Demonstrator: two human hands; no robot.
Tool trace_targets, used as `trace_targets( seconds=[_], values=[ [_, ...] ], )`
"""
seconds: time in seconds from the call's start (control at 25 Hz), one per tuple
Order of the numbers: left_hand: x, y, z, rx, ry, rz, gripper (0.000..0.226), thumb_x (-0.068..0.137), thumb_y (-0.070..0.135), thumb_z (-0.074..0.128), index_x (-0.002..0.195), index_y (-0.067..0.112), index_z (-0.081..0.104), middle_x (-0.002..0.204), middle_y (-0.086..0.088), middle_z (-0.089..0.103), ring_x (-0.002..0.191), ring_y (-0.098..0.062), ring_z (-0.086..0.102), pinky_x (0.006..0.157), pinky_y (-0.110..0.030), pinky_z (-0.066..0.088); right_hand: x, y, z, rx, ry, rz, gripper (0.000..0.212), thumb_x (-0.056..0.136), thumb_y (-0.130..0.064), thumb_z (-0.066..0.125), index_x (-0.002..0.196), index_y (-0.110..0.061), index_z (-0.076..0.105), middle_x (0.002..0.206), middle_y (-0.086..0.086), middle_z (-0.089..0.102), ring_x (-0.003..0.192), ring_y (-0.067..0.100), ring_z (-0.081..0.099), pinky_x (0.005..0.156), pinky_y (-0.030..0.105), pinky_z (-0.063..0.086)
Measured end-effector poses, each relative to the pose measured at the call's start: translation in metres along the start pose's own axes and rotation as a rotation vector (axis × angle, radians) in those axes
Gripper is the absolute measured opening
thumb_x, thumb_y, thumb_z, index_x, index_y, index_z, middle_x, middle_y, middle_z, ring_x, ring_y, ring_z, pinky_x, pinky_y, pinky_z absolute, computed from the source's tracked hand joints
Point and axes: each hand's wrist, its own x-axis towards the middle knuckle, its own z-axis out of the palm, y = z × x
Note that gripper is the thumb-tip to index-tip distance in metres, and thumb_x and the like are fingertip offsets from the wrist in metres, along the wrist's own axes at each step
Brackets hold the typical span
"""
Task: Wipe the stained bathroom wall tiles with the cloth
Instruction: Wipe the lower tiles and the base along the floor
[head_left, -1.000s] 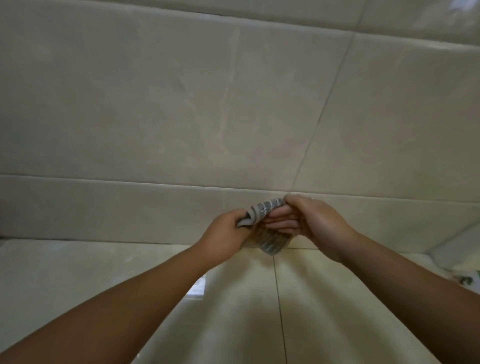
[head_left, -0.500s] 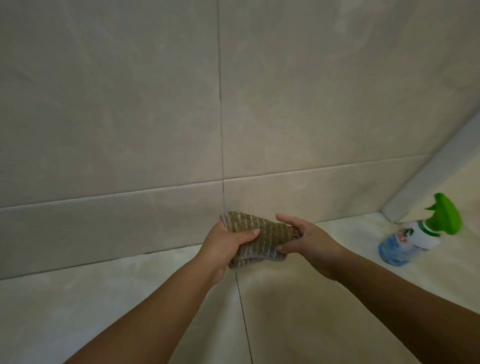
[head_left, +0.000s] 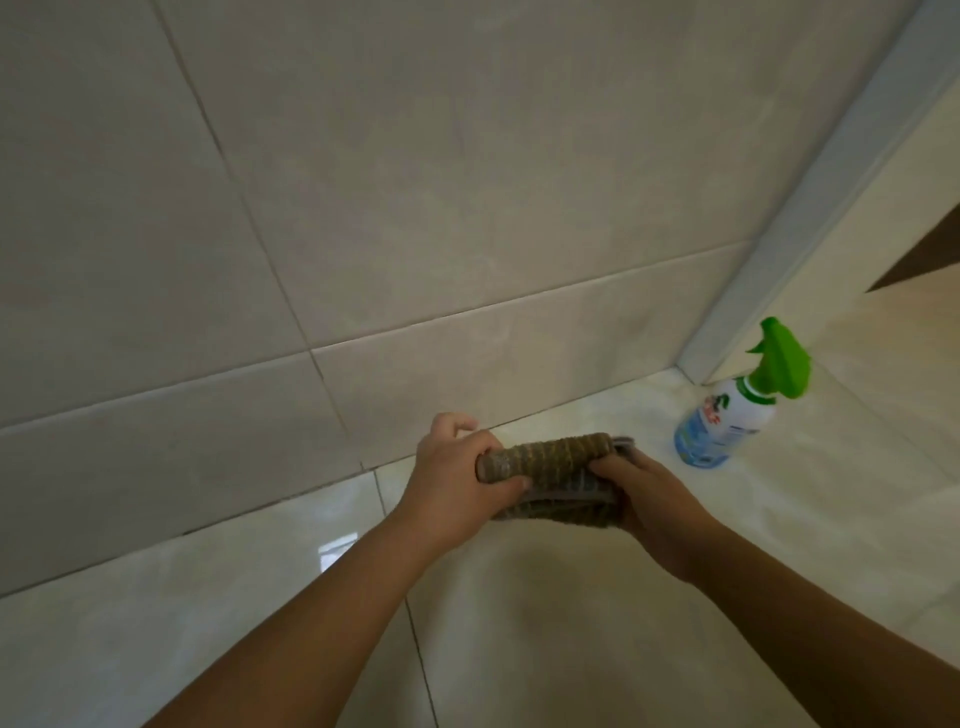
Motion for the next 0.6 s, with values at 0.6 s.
trace_targets(
  seconds=[0.6],
  values=[
    [0.060, 0.041, 0.097, -0.185, -0.134, -0.158, 0.048, 0.096, 0.022, 0.054, 0.143, 0.025, 0.045, 0.147, 0.003, 0.046, 0.132, -0.017, 0.047, 0.109, -0.034, 0.040, 0.054, 0.073, -0.106, -0.037, 0.614, 0.326, 0.028, 0.095, -0.021, 0.060, 0.118, -0.007, 0.053, 0.095, 0.012, 0.062, 0.079, 0.027, 0.060, 0.067, 0.034, 0.047]
  ],
)
